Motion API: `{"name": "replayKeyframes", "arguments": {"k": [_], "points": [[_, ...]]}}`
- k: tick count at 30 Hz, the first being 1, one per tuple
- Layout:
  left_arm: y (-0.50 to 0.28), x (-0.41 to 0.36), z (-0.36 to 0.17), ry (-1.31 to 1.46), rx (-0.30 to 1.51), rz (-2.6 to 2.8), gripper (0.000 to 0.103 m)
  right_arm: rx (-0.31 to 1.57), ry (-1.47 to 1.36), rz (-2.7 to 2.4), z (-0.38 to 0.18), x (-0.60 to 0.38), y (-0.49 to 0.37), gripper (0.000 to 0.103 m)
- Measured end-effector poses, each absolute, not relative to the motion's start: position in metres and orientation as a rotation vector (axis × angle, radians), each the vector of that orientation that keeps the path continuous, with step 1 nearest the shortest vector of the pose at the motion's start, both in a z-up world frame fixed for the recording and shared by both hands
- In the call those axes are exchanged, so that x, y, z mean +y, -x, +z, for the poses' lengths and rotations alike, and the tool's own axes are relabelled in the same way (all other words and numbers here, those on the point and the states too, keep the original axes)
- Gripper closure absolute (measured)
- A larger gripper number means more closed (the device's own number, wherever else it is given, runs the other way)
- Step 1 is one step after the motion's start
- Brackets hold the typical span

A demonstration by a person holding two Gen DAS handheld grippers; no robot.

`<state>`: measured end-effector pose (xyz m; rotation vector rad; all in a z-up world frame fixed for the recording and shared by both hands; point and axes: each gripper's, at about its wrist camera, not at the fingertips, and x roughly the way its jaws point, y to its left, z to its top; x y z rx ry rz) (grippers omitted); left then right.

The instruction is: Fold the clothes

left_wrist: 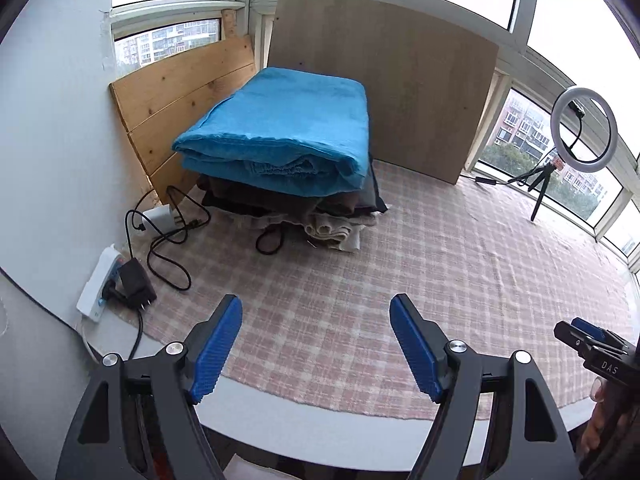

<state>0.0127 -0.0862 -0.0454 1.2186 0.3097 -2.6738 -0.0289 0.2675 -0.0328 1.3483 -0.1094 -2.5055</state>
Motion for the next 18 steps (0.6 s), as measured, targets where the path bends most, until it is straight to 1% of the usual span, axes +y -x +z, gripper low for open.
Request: {"name": "replayKeyframes", "arguments": {"k": [5, 9, 15, 18], "points": [[-0.042, -0.049, -0.036, -1.17, 0.273, -2.68, 0.028, -0.144, -1.319, -2.49, -0.036, 0.301, 0.015, 0.028], [-0.063, -0.03, -0.035, -1.15, 0.293, -2.675, 0.028, -0.158, -1.296, -2.477, -0.037, 0.318, 0.004, 0.028], [-0.078, -0.01, -0.033, -1.137, 0.298, -2.67, 0.028, -0.104, -1.264, -2.472, -0.034, 0.328, -0.006, 0.028], [-0.083, -0.003, -0.028, -1.115, 0.293, -2.673, 0.028, -0.12, -1.256, -2.459, -0.034, 0.332, -0.007, 0.028]]}}
